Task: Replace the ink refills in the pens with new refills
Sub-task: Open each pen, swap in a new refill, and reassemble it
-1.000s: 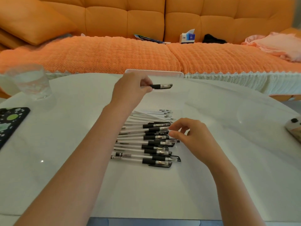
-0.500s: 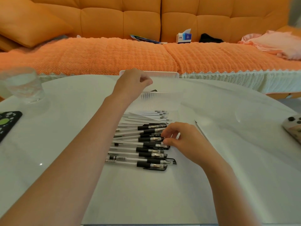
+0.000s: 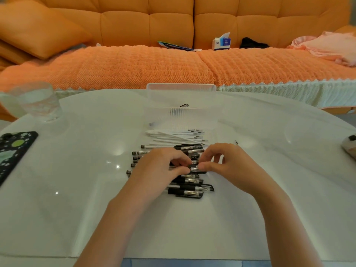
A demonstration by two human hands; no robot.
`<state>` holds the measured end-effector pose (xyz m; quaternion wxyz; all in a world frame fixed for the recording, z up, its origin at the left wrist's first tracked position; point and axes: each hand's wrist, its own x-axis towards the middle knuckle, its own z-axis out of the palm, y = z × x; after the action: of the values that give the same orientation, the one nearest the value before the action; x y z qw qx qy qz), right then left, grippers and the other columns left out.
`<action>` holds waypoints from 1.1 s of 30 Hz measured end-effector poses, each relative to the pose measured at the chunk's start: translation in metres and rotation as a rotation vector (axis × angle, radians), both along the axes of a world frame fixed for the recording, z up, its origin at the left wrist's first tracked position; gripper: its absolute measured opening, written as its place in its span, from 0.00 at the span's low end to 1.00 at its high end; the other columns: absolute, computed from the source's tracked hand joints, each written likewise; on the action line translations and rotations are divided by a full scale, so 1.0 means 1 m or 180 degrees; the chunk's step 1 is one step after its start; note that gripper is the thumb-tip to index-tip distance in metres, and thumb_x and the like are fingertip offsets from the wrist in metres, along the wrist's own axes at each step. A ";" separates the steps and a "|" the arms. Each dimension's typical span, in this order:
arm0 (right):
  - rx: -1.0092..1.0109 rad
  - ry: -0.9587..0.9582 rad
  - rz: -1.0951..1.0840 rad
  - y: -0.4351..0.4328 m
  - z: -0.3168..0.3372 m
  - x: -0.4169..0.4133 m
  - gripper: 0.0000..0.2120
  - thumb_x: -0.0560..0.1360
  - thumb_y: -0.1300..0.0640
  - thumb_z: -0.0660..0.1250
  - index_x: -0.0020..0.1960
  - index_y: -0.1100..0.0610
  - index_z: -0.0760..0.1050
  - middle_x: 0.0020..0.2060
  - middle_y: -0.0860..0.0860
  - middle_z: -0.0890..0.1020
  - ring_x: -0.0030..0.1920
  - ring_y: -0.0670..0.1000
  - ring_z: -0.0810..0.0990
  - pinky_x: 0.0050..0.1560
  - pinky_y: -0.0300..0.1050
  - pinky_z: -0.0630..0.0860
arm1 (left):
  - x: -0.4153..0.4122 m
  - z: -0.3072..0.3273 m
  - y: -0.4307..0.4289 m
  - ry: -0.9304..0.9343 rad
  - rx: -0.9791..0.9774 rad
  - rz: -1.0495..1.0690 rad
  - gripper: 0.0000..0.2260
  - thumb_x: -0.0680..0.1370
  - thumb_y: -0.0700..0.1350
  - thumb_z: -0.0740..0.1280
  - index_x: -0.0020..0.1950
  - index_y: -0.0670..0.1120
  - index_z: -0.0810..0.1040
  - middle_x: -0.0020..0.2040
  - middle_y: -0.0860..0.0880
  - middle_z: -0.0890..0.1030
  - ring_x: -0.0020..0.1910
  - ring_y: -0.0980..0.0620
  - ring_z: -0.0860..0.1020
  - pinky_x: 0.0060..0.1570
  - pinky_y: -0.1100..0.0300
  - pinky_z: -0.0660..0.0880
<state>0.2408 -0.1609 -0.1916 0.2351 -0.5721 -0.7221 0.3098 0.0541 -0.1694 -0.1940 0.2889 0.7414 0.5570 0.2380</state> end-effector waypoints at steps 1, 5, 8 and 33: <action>-0.0029 -0.0047 0.0050 -0.001 0.000 -0.001 0.04 0.69 0.52 0.73 0.41 0.49 0.79 0.41 0.44 0.80 0.43 0.44 0.75 0.41 0.35 0.68 | 0.000 -0.002 0.000 0.0023 0.0022 -0.0012 0.08 0.72 0.46 0.73 0.48 0.58 0.82 0.44 0.62 0.81 0.46 0.66 0.77 0.52 0.62 0.74; 0.0021 -0.0358 0.0195 0.001 -0.001 -0.004 0.07 0.69 0.54 0.74 0.45 0.47 0.78 0.44 0.42 0.77 0.45 0.40 0.71 0.39 0.31 0.63 | 0.000 -0.008 0.001 -0.0008 0.0168 -0.0033 0.08 0.71 0.45 0.73 0.48 0.56 0.82 0.44 0.61 0.80 0.46 0.64 0.76 0.52 0.59 0.75; 0.0136 -0.0442 0.0241 0.000 -0.001 -0.004 0.04 0.71 0.53 0.73 0.45 0.47 0.79 0.44 0.42 0.76 0.45 0.40 0.72 0.40 0.32 0.63 | -0.001 -0.010 0.001 0.0052 0.0273 -0.0043 0.06 0.73 0.47 0.72 0.48 0.56 0.83 0.44 0.60 0.79 0.46 0.62 0.76 0.51 0.58 0.74; 0.0200 0.0857 0.0050 -0.002 0.007 -0.012 0.04 0.74 0.62 0.68 0.46 0.54 0.79 0.34 0.47 0.82 0.34 0.43 0.80 0.35 0.29 0.70 | 0.006 0.000 -0.004 0.0096 0.0807 0.0397 0.09 0.75 0.57 0.65 0.50 0.55 0.81 0.39 0.57 0.82 0.39 0.58 0.78 0.42 0.62 0.74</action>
<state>0.2289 -0.1634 -0.1849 0.3452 -0.5120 -0.6978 0.3629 0.0604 -0.1733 -0.1945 0.1692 0.7394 0.5718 0.3128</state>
